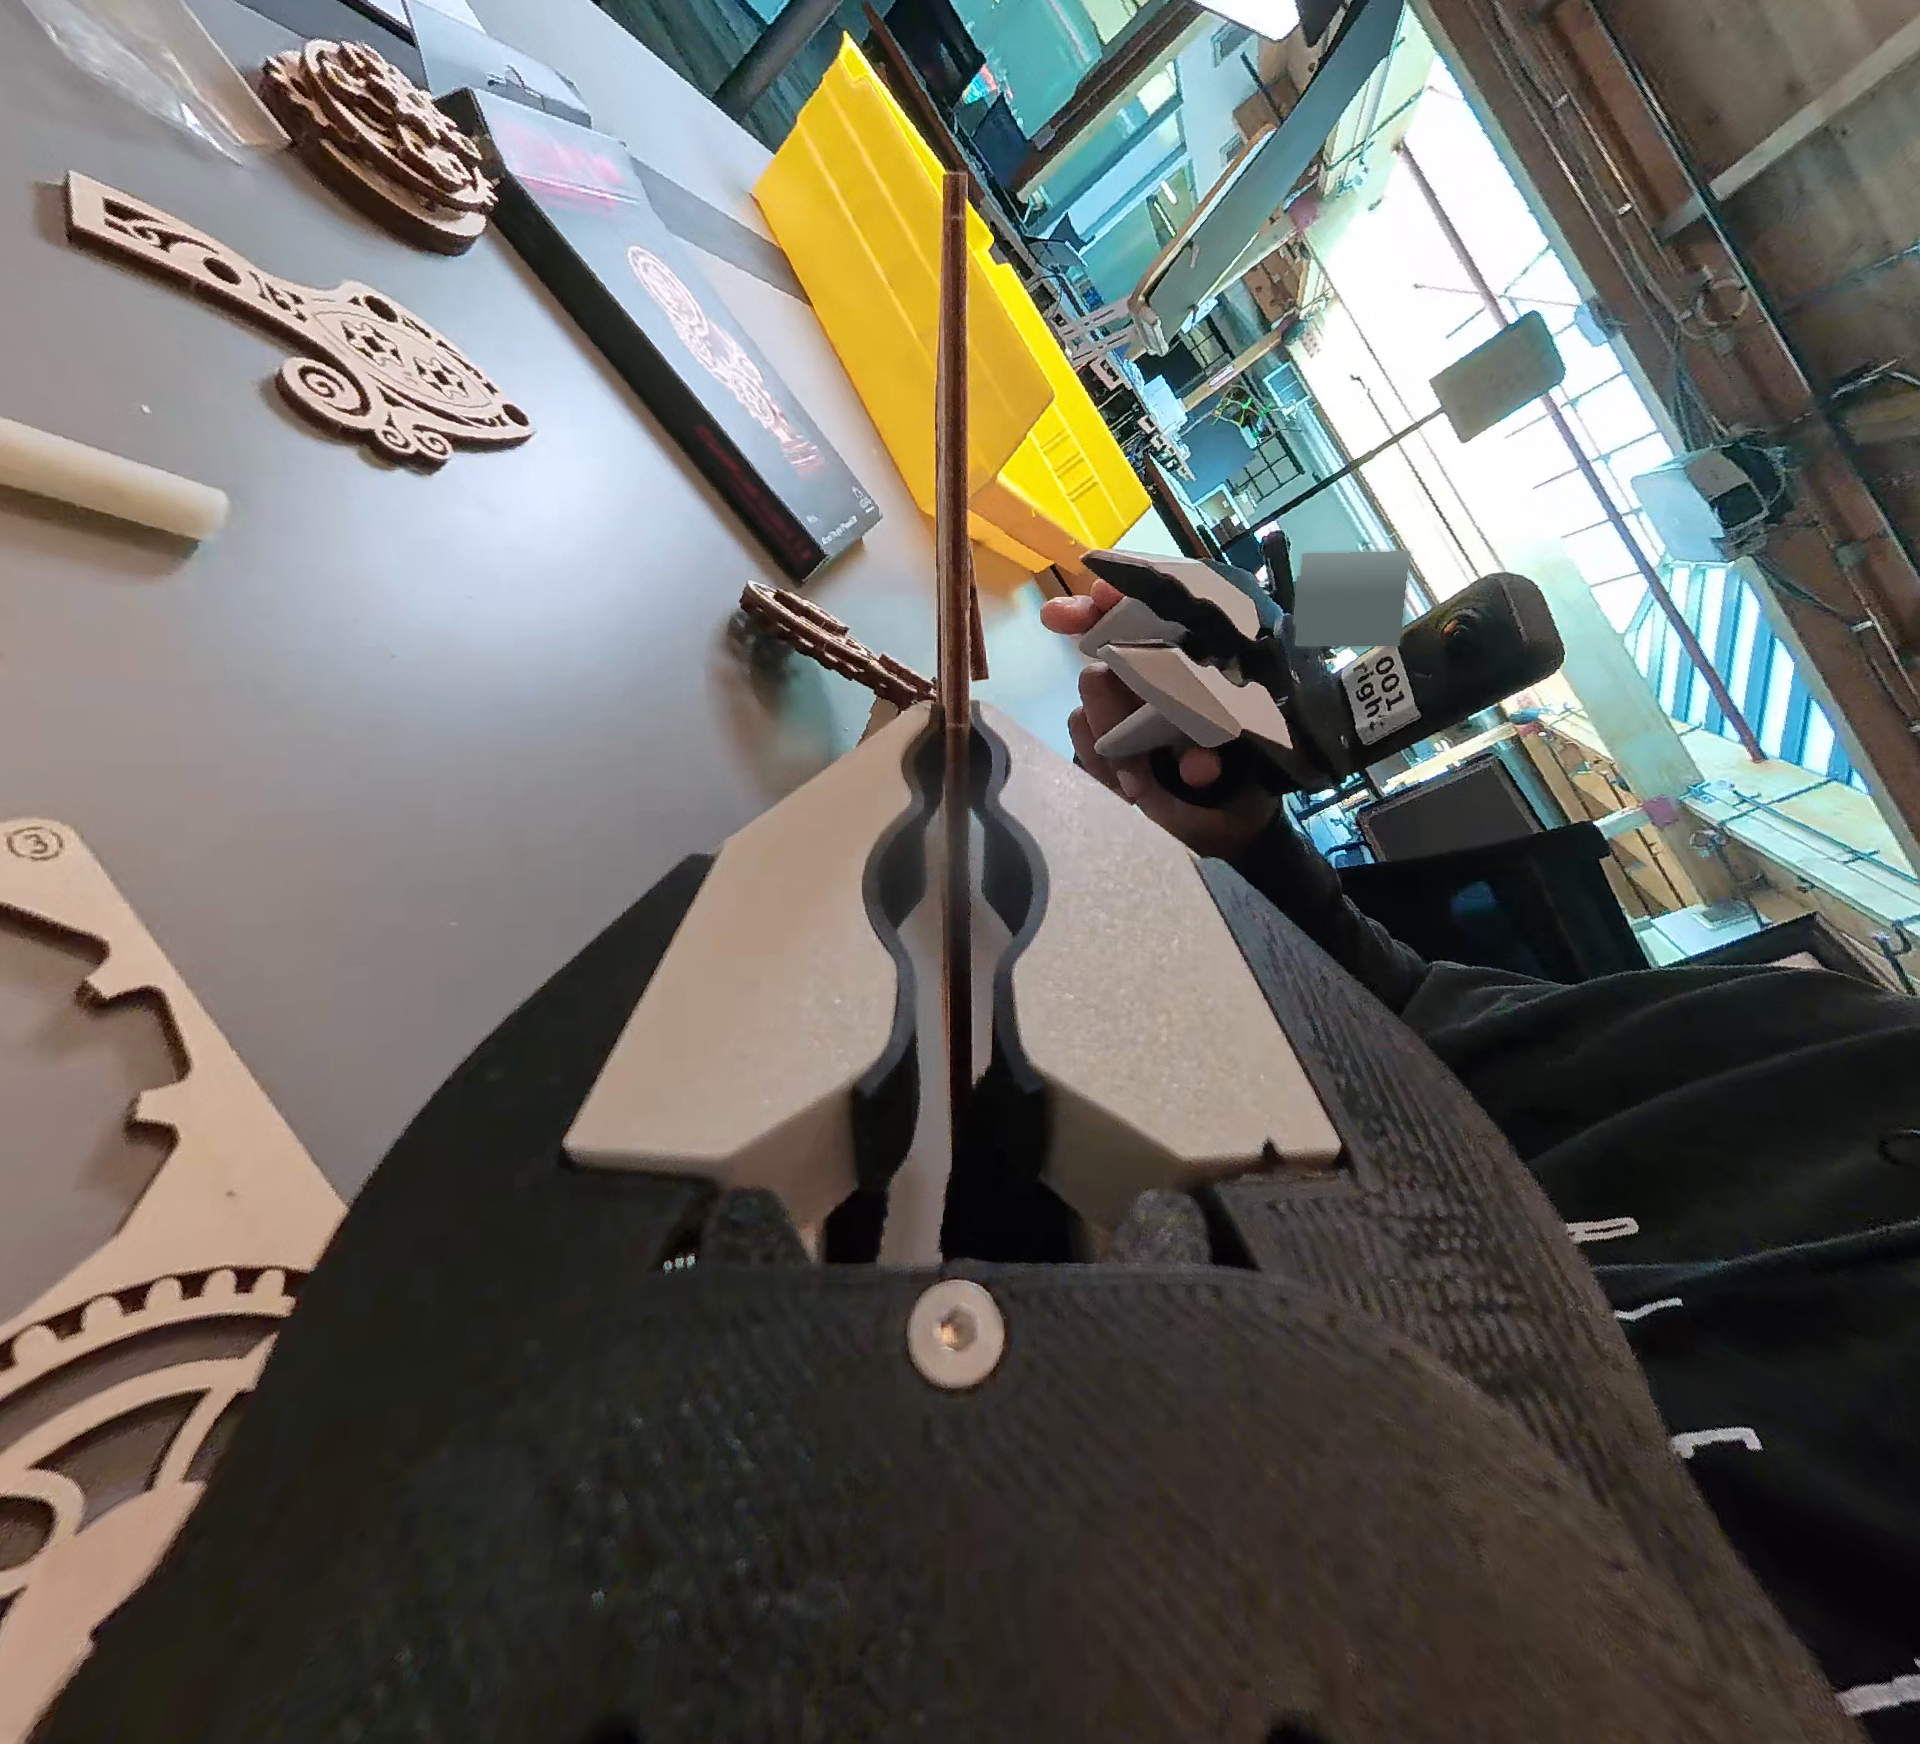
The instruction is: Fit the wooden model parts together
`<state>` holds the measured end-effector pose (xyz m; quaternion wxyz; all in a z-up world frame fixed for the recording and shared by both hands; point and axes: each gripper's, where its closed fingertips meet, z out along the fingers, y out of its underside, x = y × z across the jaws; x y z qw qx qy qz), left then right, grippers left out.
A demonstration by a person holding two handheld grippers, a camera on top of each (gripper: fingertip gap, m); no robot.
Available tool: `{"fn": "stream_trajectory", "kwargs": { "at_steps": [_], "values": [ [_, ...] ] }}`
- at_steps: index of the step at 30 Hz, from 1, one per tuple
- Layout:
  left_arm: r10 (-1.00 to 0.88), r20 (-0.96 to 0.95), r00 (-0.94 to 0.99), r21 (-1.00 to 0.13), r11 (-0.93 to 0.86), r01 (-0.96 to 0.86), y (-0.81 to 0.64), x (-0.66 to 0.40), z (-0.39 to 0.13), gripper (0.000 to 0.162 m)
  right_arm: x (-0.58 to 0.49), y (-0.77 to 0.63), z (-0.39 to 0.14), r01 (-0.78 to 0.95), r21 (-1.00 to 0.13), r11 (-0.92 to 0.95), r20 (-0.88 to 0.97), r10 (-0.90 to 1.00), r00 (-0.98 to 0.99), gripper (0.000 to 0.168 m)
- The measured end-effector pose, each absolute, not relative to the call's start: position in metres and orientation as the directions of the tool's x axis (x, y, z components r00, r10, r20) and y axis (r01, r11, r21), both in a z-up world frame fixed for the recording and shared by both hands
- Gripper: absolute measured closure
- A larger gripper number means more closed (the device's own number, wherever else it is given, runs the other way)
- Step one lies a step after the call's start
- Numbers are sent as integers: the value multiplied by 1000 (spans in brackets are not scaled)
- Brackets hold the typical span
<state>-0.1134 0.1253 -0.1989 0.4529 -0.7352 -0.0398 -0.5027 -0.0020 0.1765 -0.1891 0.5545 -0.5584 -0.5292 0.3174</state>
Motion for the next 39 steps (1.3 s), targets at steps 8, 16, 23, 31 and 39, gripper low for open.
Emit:
{"fn": "stream_trajectory", "kwargs": {
  "at_steps": [8, 16, 23, 31, 39],
  "values": [
    [-374, 783, 497, -615, -587, 527, 128, -117, -202, 162, -6, 176, -200, 275, -946, 170, 234, 946, 223, 139],
    [-362, 798, 481, -595, -599, 536, 128, -117, -204, 162, -9, 174, -207, 299, -934, 193, 261, 944, 205, 158],
    [-355, 803, 479, -588, -604, 538, 129, -117, -206, 161, -7, 179, -206, 278, -946, 165, 230, 948, 220, 168],
    [-353, 806, 475, -584, -609, 537, 129, -117, -207, 161, -9, 179, -210, 289, -946, 149, 216, 952, 217, 164],
    [-346, 835, 427, -542, -648, 534, 127, -102, -210, 162, -22, 165, -202, 290, -929, 232, 289, 942, 172, 154]
  ]
}}
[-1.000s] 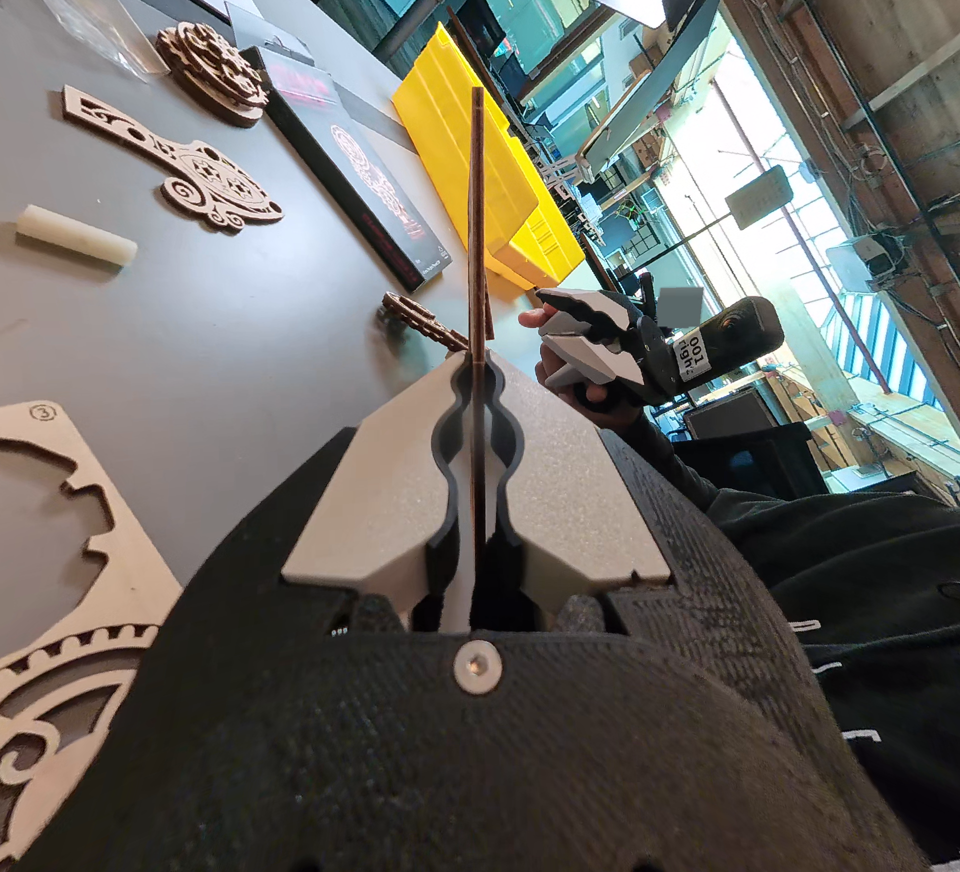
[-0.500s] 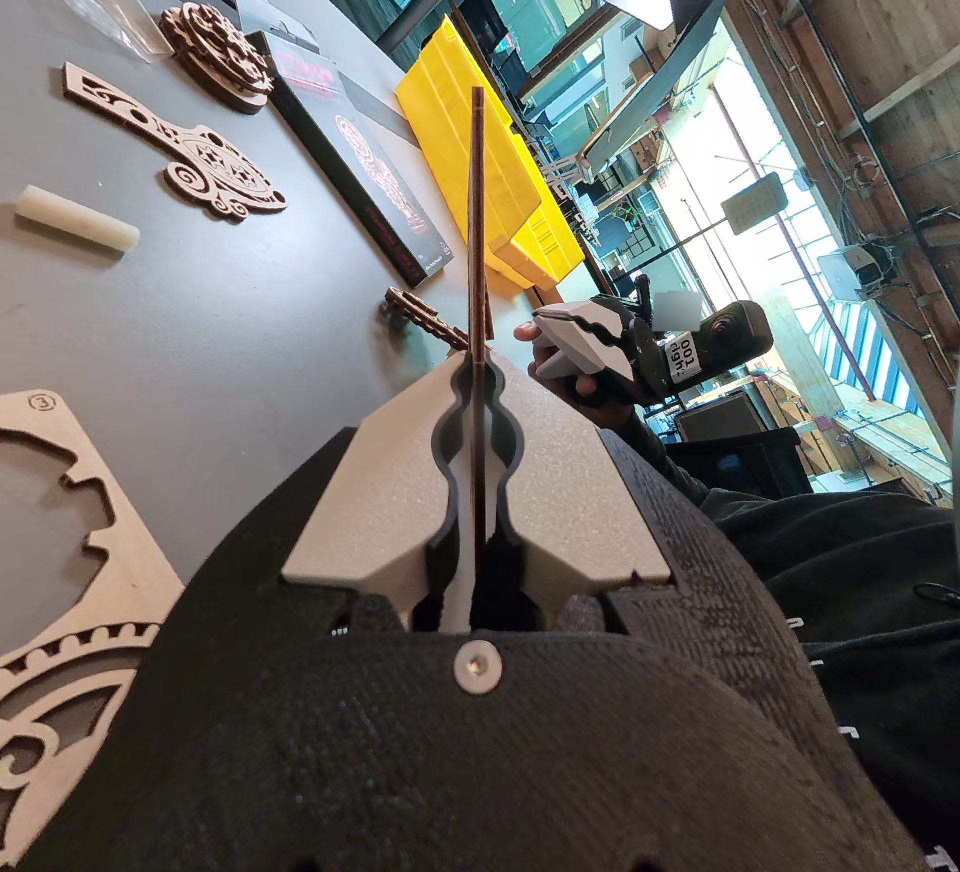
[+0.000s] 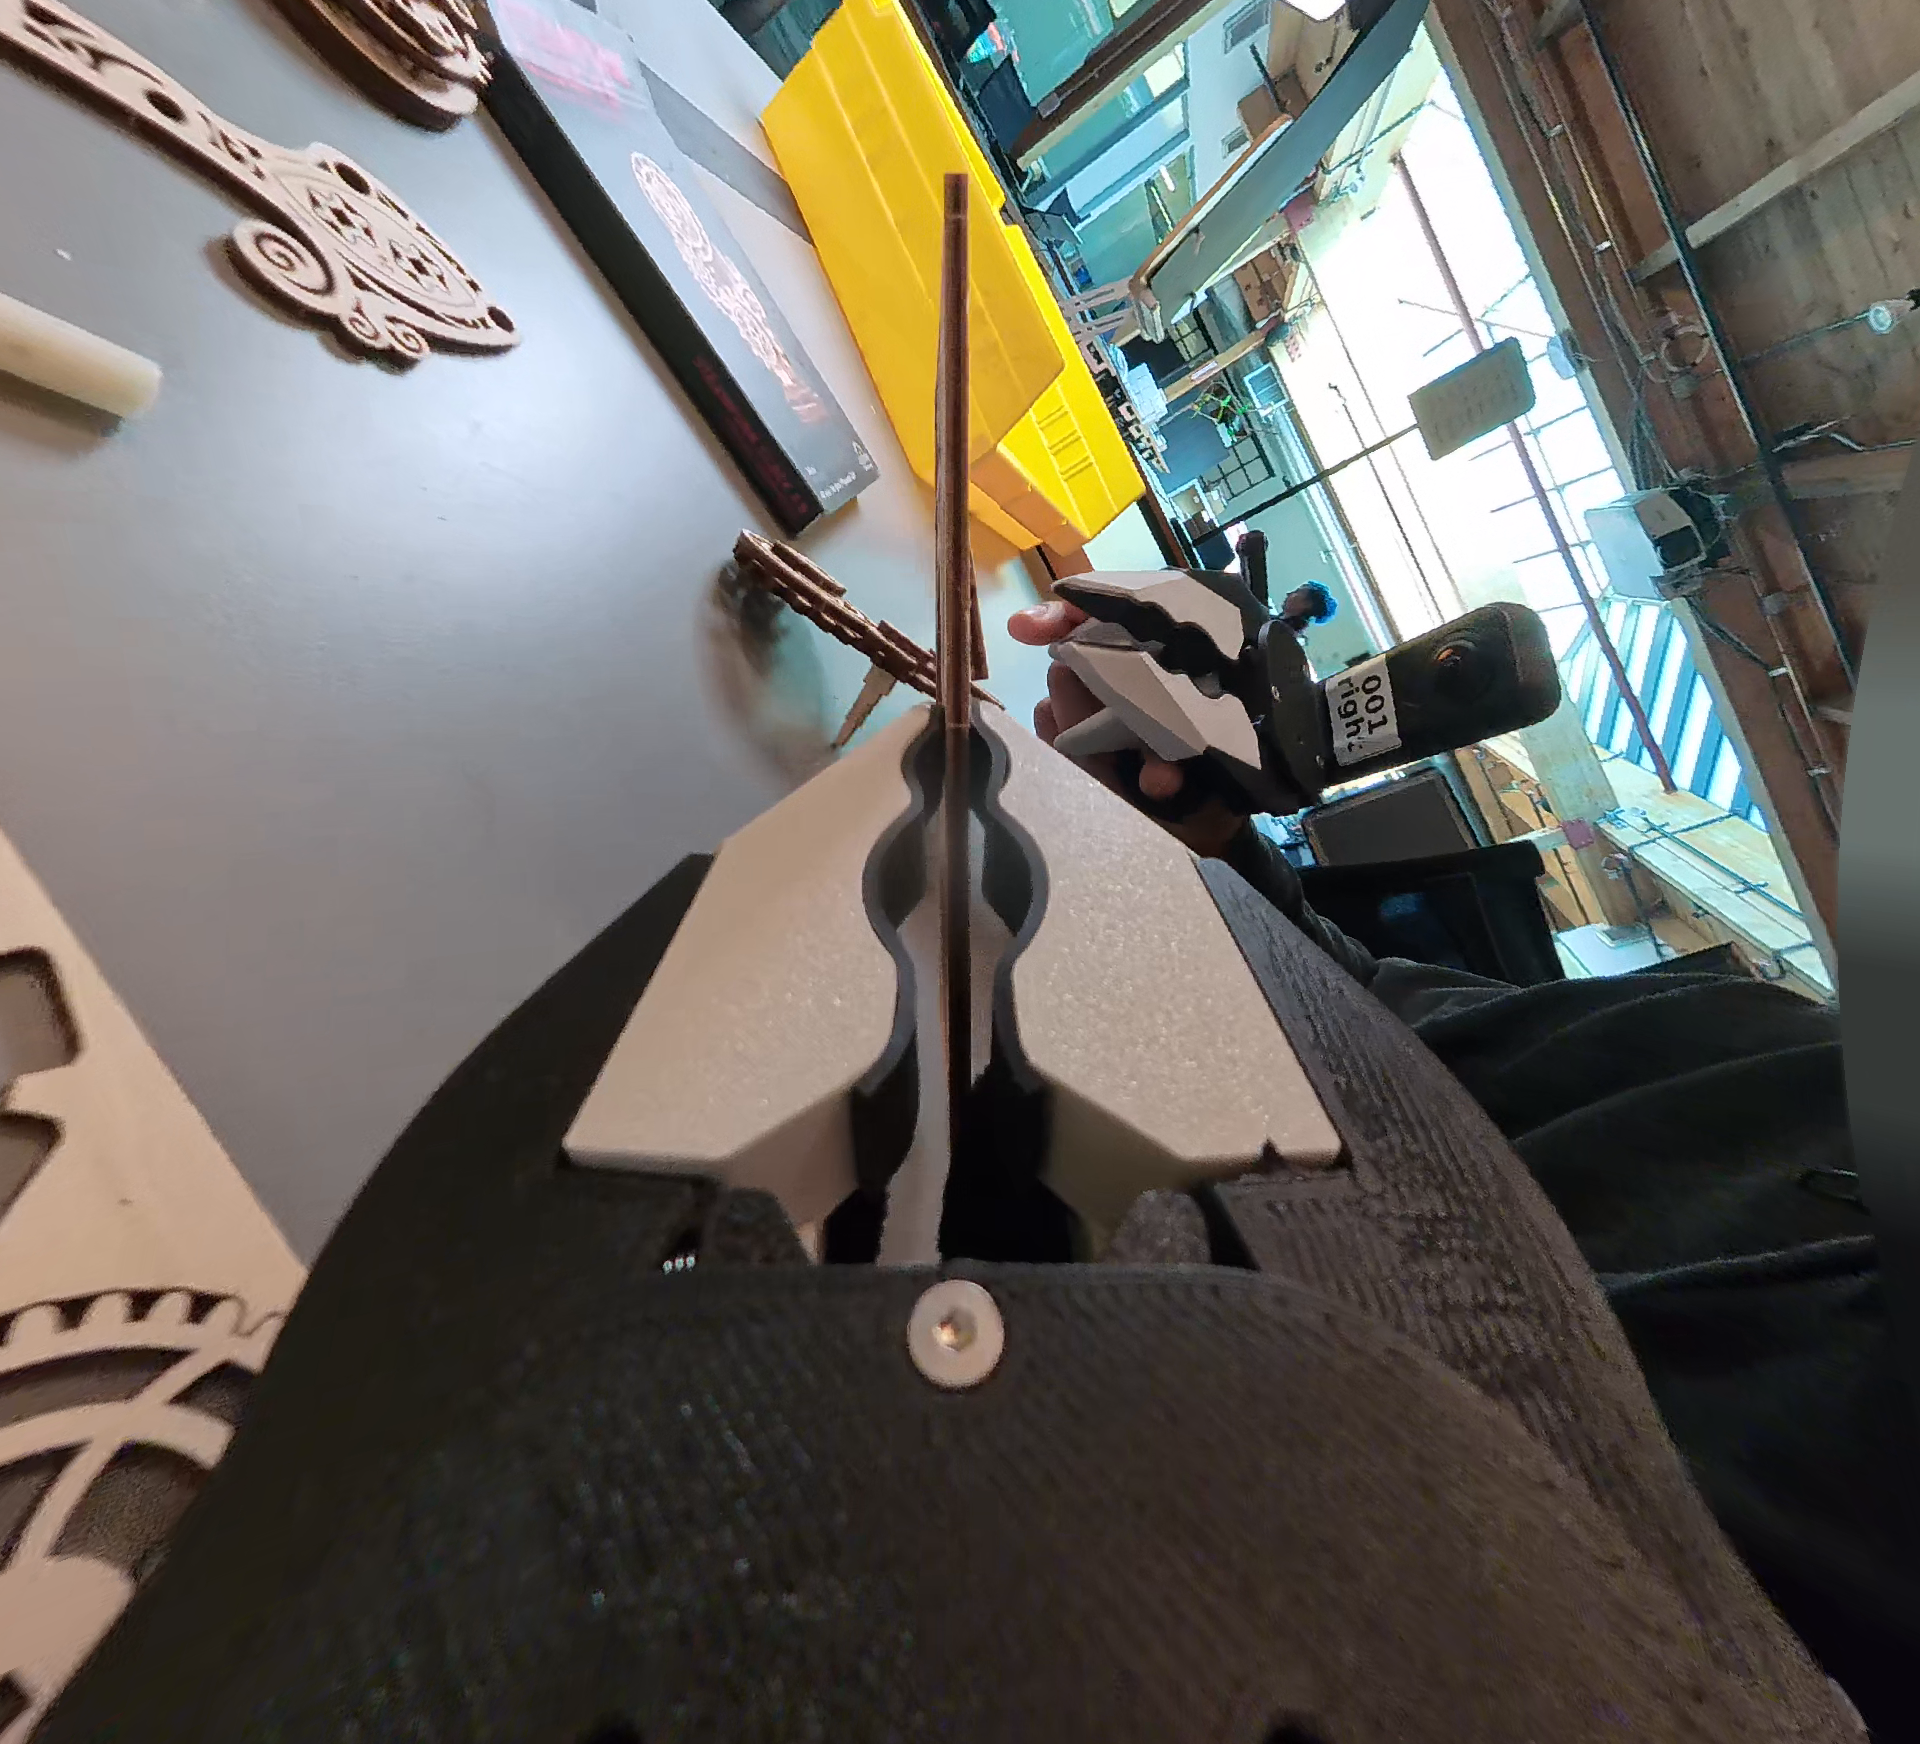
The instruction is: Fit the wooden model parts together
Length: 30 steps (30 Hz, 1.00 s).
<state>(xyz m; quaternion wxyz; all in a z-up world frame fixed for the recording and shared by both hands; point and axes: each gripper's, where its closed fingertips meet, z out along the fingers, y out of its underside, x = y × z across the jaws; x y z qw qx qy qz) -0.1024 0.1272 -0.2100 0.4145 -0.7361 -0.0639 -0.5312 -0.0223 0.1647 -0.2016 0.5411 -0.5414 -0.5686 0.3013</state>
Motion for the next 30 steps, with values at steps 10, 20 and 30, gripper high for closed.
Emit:
{"fn": "stream_trajectory", "kwargs": {
  "at_steps": [10, 20, 30],
  "values": [
    [-381, 847, 370, -522, -728, 445, 114, -57, -215, 161, -57, 120, -205, 388, -794, 467, 514, 857, 20, 138],
    [-412, 814, 410, -566, -721, 399, 110, -50, -216, 161, -53, 124, -207, 400, -805, 437, 488, 872, 29, 141],
    [-411, 810, 419, -568, -730, 381, 108, -49, -219, 161, -52, 120, -204, 394, -755, 524, 576, 817, 16, 149]
  ]
}}
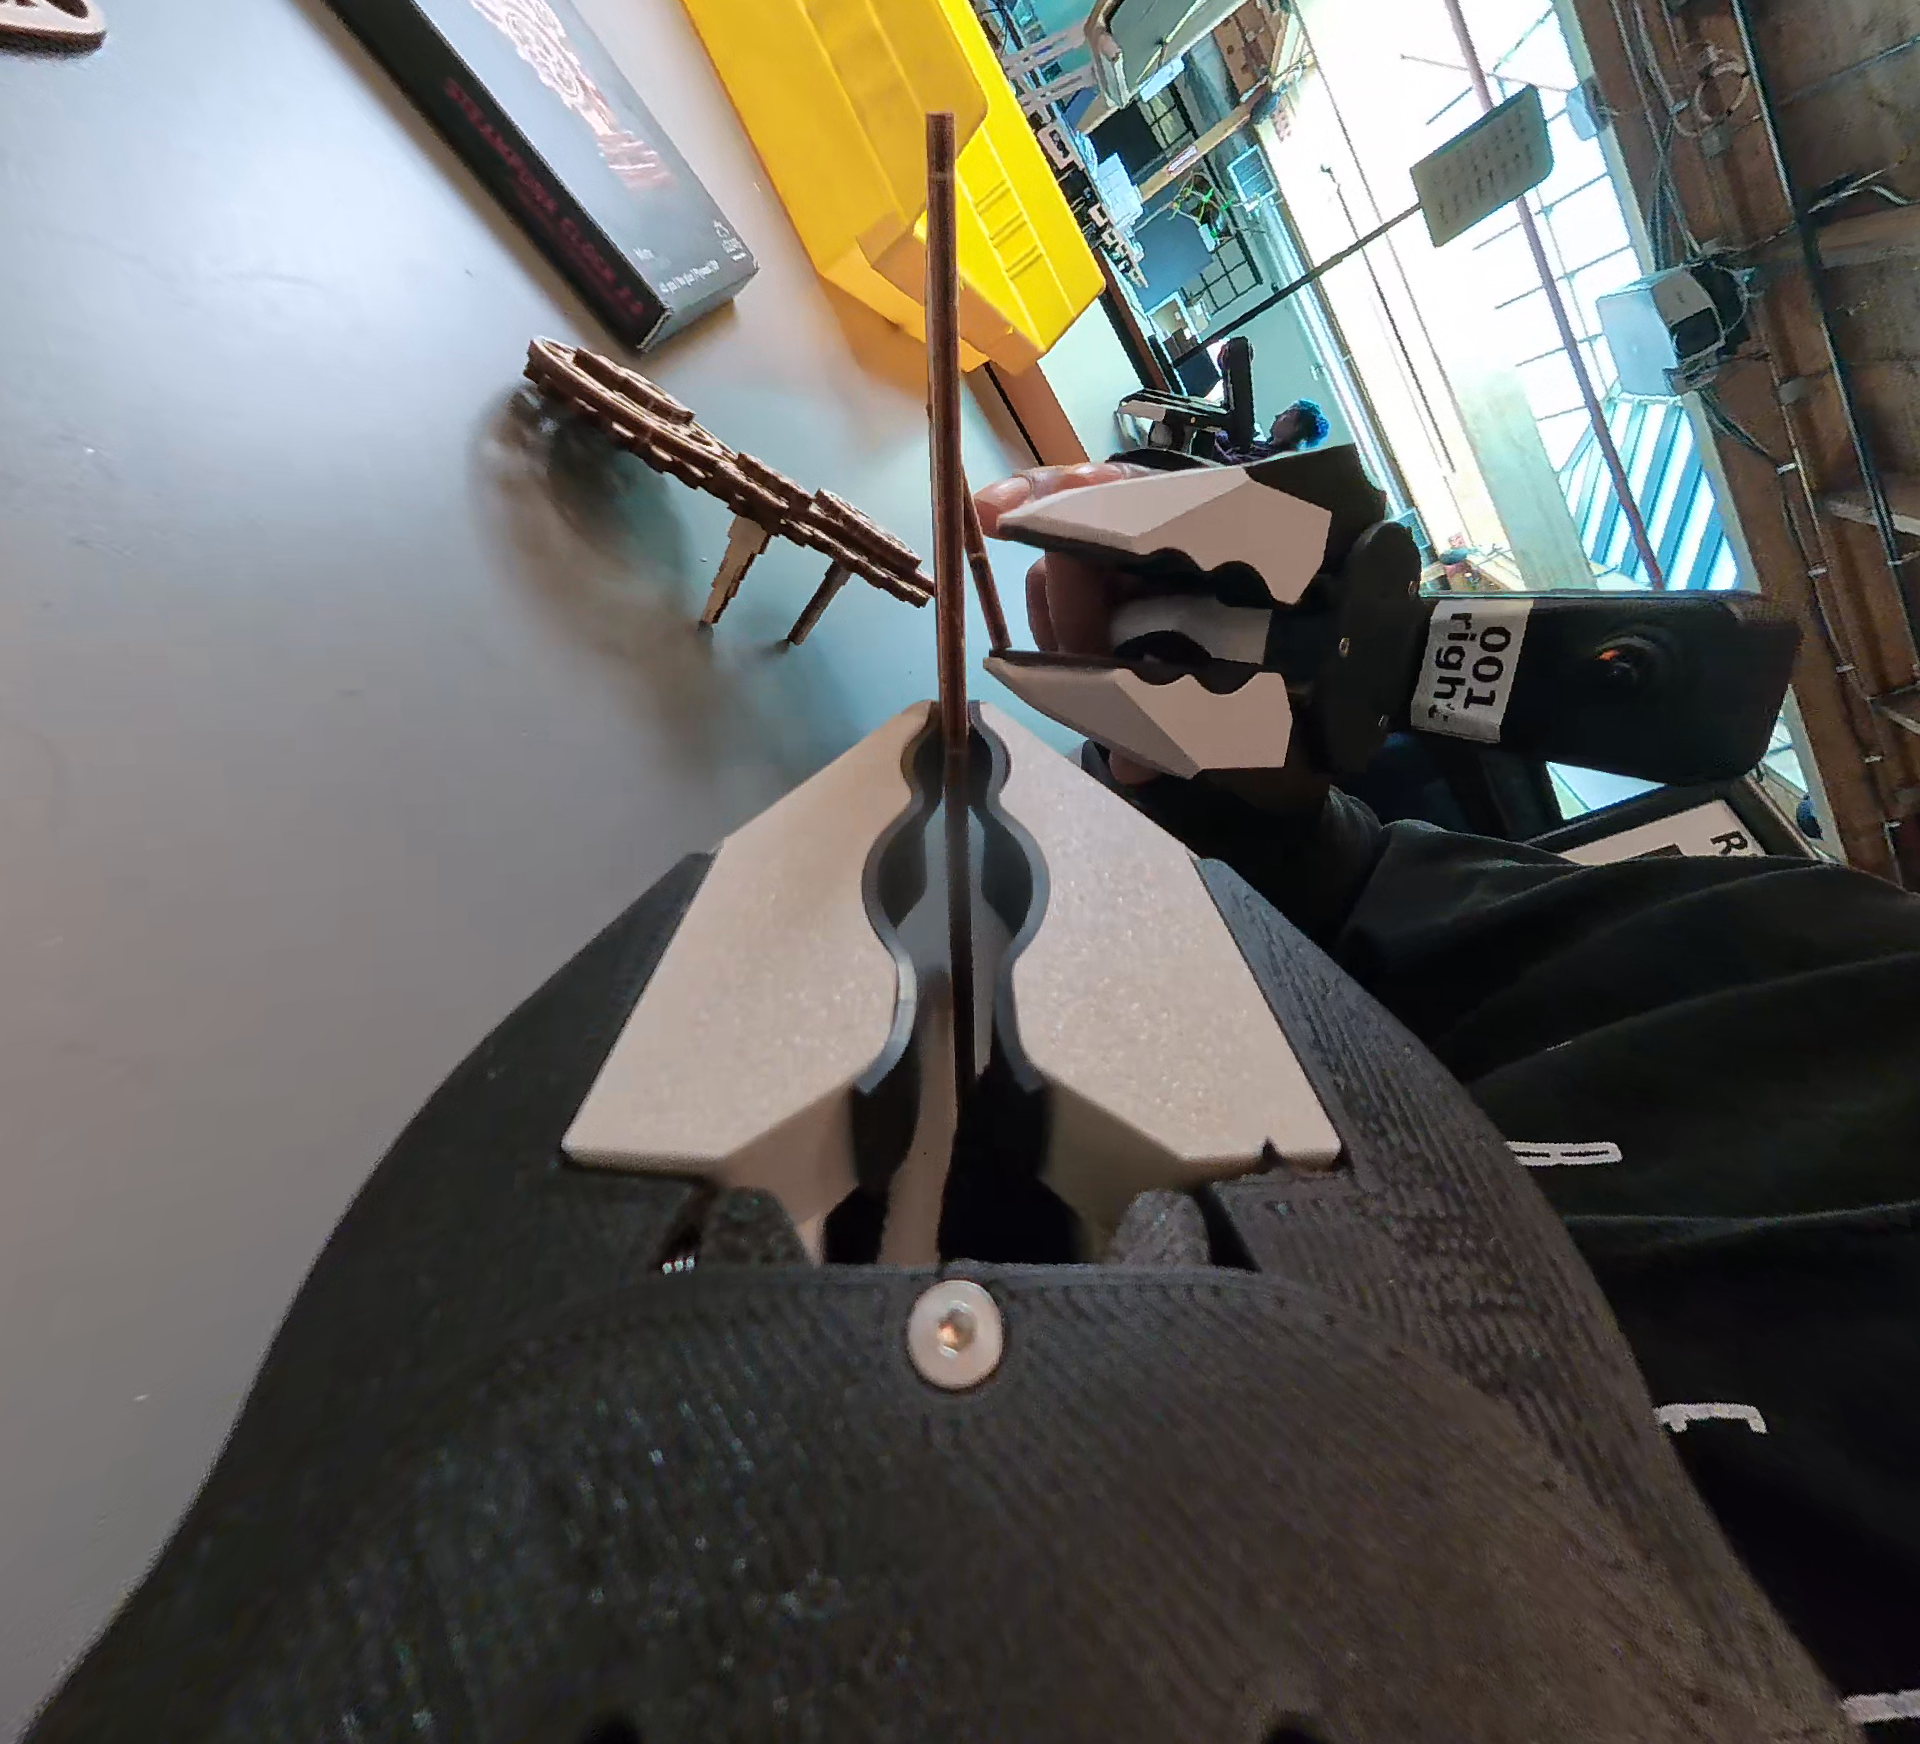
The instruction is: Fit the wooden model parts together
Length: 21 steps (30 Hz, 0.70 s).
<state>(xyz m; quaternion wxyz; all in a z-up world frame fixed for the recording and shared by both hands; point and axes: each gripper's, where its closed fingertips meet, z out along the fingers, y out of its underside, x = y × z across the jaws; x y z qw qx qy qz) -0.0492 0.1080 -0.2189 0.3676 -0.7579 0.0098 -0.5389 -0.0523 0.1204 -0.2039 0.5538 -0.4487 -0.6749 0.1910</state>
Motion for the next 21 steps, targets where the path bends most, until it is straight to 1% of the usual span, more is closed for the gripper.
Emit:
{"fn": "stream_trajectory", "kwargs": {
  "at_steps": [4, 5, 6, 8, 12, 17, 21],
  "values": [
    [-408, 810, 421, -567, -728, 386, 109, -51, -219, 161, -52, 119, -201, 390, -704, 593, 648, 762, 11, 155],
    [-403, 815, 417, -561, -729, 392, 109, -51, -219, 161, -51, 118, -200, 388, -682, 619, 675, 738, 8, 158],
    [-396, 820, 414, -554, -730, 400, 110, -52, -219, 161, -51, 117, -199, 387, -654, 650, 708, 707, 7, 164],
    [-382, 834, 399, -536, -735, 415, 111, -52, -220, 161, -52, 118, -200, 401, -590, 700, 766, 642, 6, 165],
    [-366, 858, 360, -502, -743, 442, 112, -50, -218, 161, -55, 116, -204, 405, -505, 762, 832, 555, -7, 168],
    [-364, 863, 350, -497, -738, 456, 113, -53, -216, 161, -54, 114, -190, 364, -533, 764, 828, 560, 37, 168],
    [-366, 862, 350, -498, -737, 458, 112, -54, -215, 161, -55, 110, -191, 357, -537, 764, 825, 564, 32, 168]
  ]
}}
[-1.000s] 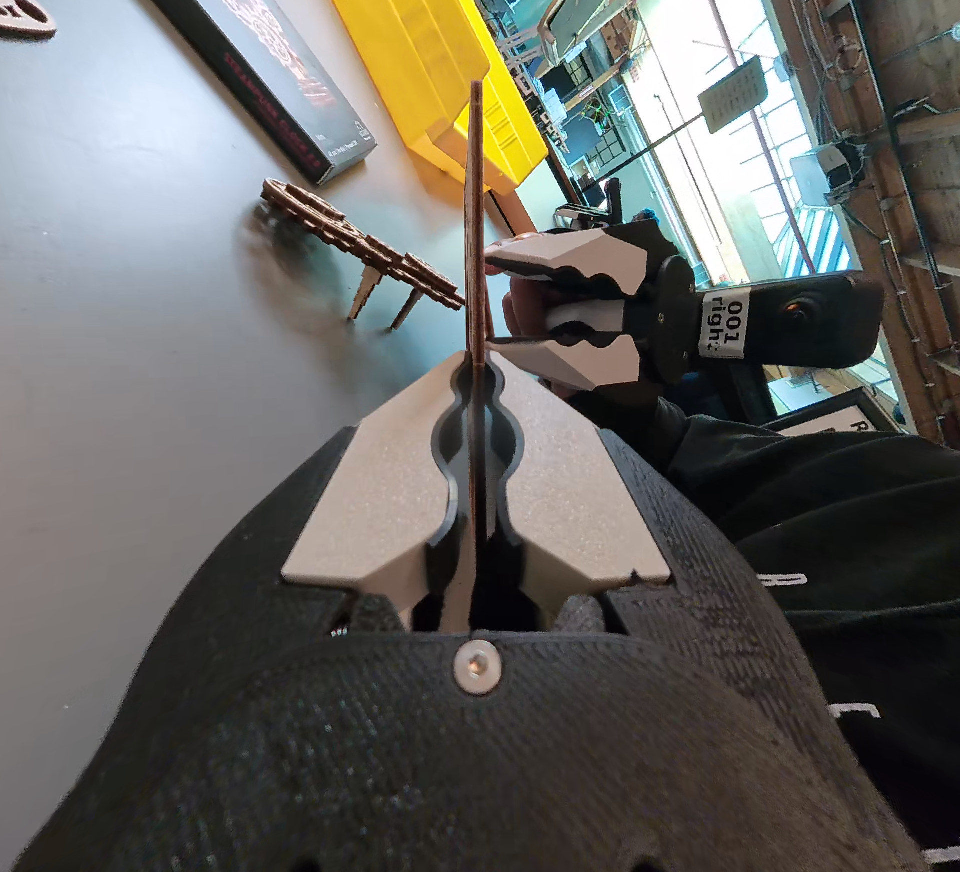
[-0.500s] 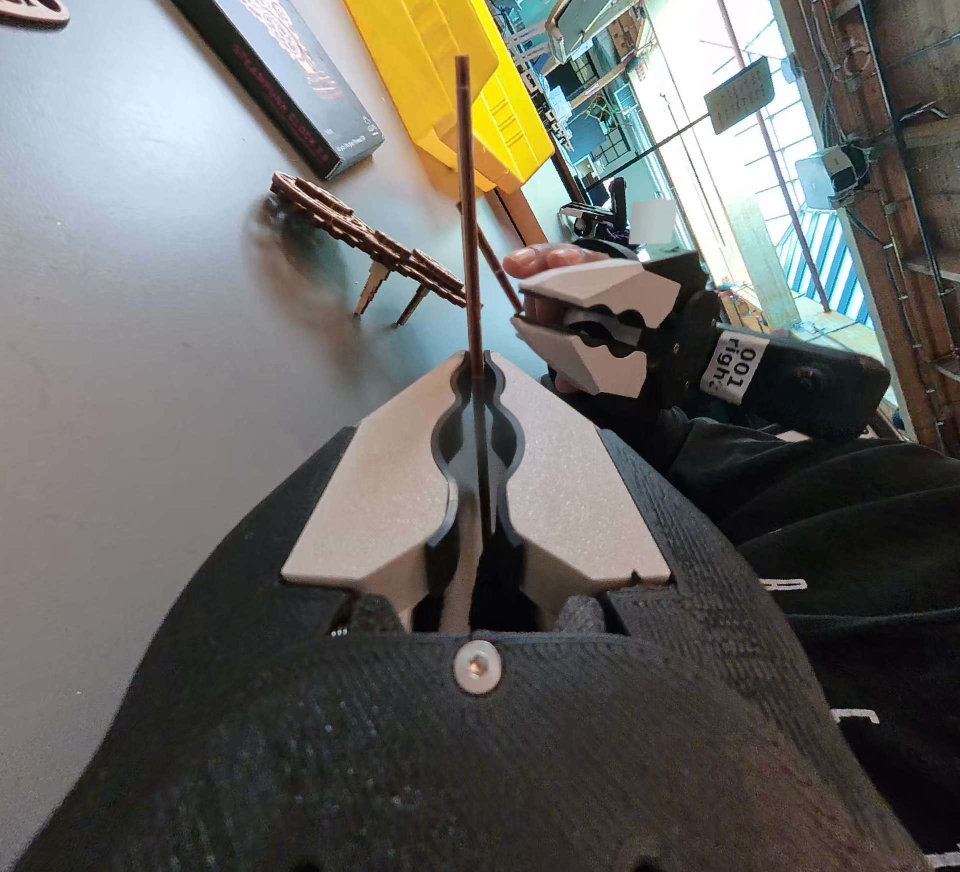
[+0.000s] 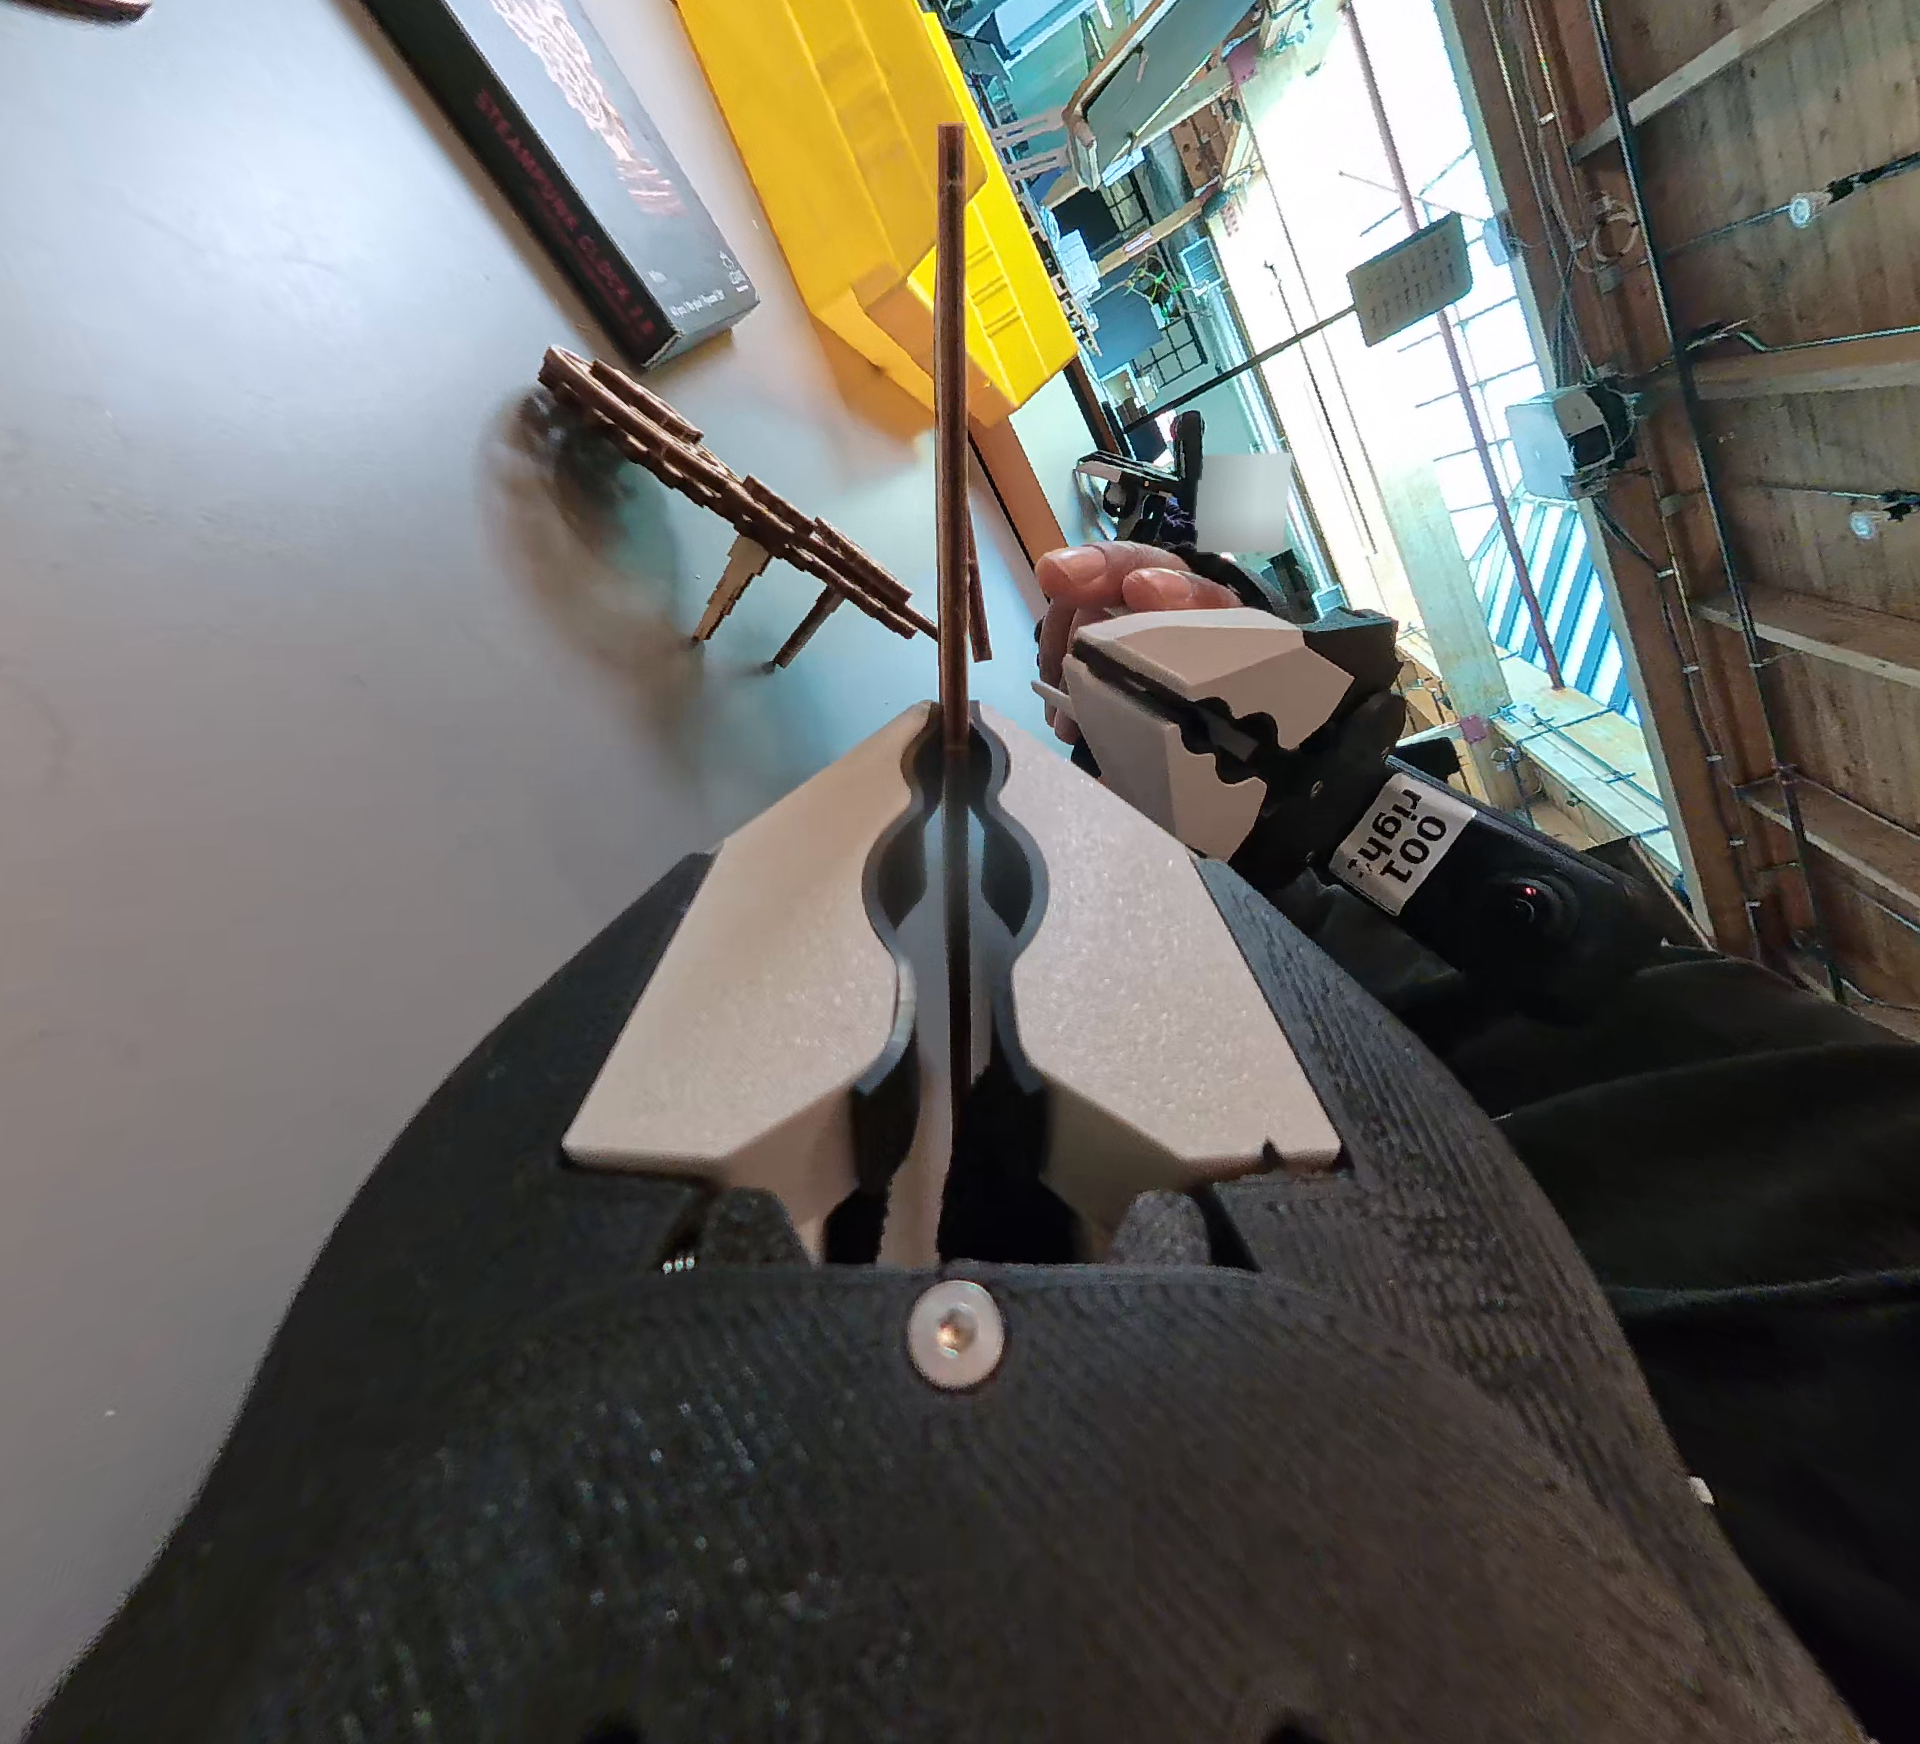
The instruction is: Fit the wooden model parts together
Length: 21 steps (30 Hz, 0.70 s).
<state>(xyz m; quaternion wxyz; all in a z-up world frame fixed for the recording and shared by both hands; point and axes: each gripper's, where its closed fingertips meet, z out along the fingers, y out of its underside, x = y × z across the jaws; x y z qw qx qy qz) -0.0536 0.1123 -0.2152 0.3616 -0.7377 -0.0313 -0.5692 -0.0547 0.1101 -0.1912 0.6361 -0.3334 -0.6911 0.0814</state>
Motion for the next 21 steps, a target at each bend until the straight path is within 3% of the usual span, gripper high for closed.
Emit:
{"fn": "stream_trajectory", "kwargs": {
  "at_steps": [4, 8, 15, 18, 21],
  "values": [
    [-354, 873, 335, -481, -733, 481, 113, -58, -214, 161, -50, 113, -188, 349, -590, 728, 787, 615, 48, 168],
    [-336, 888, 313, -456, -723, 518, 117, -66, -212, 161, -34, 133, -182, 354, -683, 639, 707, 699, 103, 155],
    [-332, 879, 342, -475, -673, 567, 125, -88, -207, 161, -3, 166, -161, 322, -795, 514, 592, 773, 229, 148],
    [-333, 872, 357, -486, -668, 564, 126, -89, -208, 162, -4, 160, -164, 319, -784, 533, 605, 771, 198, 168],
    [-333, 871, 361, -488, -668, 561, 126, -89, -208, 162, -6, 157, -169, 348, -763, 545, 623, 763, 171, 168]
  ]
}}
